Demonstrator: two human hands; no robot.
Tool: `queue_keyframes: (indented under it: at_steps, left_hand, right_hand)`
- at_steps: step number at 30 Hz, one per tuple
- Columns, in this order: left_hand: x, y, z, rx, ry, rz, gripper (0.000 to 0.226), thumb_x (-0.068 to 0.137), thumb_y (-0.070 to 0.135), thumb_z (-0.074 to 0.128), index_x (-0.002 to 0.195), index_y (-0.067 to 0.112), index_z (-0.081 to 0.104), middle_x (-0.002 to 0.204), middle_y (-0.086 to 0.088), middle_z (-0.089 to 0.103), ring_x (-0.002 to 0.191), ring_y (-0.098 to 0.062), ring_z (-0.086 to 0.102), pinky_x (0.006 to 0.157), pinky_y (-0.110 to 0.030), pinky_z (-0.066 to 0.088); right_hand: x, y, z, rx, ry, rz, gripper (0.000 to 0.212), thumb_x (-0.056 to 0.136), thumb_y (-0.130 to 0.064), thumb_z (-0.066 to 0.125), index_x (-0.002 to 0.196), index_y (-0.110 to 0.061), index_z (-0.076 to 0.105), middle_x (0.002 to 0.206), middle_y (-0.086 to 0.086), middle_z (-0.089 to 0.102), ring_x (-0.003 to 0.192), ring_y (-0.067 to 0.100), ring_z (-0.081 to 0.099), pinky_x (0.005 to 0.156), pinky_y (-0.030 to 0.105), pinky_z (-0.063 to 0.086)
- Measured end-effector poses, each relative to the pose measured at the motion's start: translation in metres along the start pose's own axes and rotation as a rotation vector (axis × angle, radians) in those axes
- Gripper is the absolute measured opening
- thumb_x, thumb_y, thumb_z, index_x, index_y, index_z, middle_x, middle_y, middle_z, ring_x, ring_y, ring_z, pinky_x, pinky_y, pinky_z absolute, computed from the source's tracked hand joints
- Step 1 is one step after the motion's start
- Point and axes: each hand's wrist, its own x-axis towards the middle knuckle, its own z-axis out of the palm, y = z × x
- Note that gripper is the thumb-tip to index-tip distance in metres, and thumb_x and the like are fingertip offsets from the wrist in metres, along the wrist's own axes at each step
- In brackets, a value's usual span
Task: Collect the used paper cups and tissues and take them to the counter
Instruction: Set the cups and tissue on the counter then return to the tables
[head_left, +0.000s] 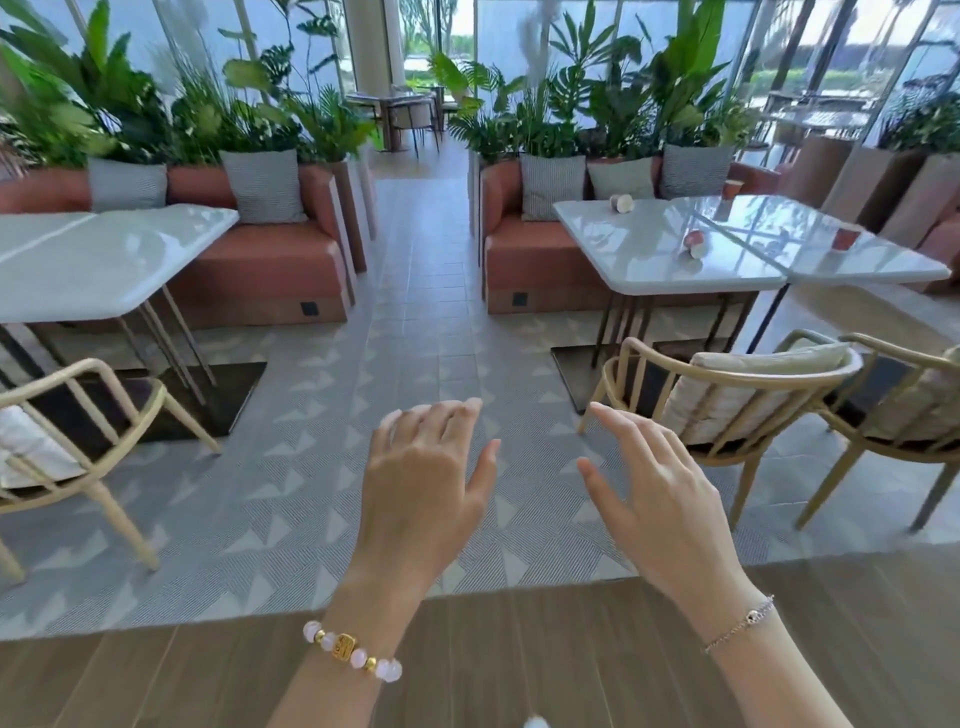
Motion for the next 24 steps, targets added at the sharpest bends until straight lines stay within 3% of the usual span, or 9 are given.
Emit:
queue_keyframes:
  at_steps: [6, 10, 15, 19, 24]
  left_hand:
    - [0.106, -0.019, 0.072, 0.014, -0.004, -0.006, 0.040, 0.090, 0.038, 0.045, 0.118, 0.015, 0.062, 0.109, 0.000, 0.068, 0.103, -0.024, 0.062, 0.097, -0.043, 0.042]
    - [0.198, -0.023, 0.112, 0.010, 0.007, -0.004, 0.048, 0.091, 0.041, 0.034, 0.118, 0.015, 0.062, 0.109, 0.000, 0.067, 0.103, -0.025, 0.061, 0.098, -0.043, 0.041]
    - [0.292, -0.035, 0.155, 0.015, 0.018, -0.031, 0.042, 0.091, 0.039, 0.041, 0.118, 0.014, 0.062, 0.109, 0.000, 0.068, 0.104, -0.025, 0.061, 0.097, -0.042, 0.042]
    - [0.350, -0.050, 0.188, 0.019, 0.020, -0.046, 0.048, 0.090, 0.042, 0.034, 0.118, 0.014, 0.062, 0.109, -0.001, 0.068, 0.103, -0.026, 0.061, 0.097, -0.043, 0.042]
    - [0.418, -0.074, 0.236, 0.004, -0.027, -0.049, 0.046, 0.091, 0.041, 0.037, 0.119, 0.014, 0.062, 0.110, -0.001, 0.068, 0.104, -0.024, 0.061, 0.097, -0.043, 0.042]
  right_hand:
    - [0.107, 0.056, 0.062, 0.000, 0.009, -0.022, 0.046, 0.088, -0.032, 0.061, 0.130, -0.013, 0.055, 0.120, 0.003, 0.063, 0.112, 0.023, 0.058, 0.086, 0.035, 0.049]
    - [0.194, 0.096, 0.094, 0.005, 0.013, -0.039, 0.045, 0.088, -0.031, 0.065, 0.128, -0.013, 0.057, 0.117, 0.002, 0.064, 0.110, 0.024, 0.059, 0.085, 0.034, 0.049]
    - [0.293, 0.132, 0.129, 0.020, 0.023, -0.073, 0.053, 0.089, -0.046, 0.042, 0.129, -0.015, 0.056, 0.118, -0.001, 0.063, 0.111, 0.019, 0.056, 0.087, 0.031, 0.047]
    - [0.355, 0.155, 0.159, 0.010, 0.022, -0.083, 0.053, 0.089, -0.048, 0.040, 0.129, -0.017, 0.055, 0.119, -0.003, 0.063, 0.111, 0.013, 0.051, 0.087, 0.027, 0.045]
    - [0.424, 0.179, 0.198, 0.006, 0.000, -0.061, 0.052, 0.089, -0.047, 0.041, 0.129, -0.017, 0.055, 0.119, -0.001, 0.063, 0.111, 0.018, 0.056, 0.092, 0.028, 0.043]
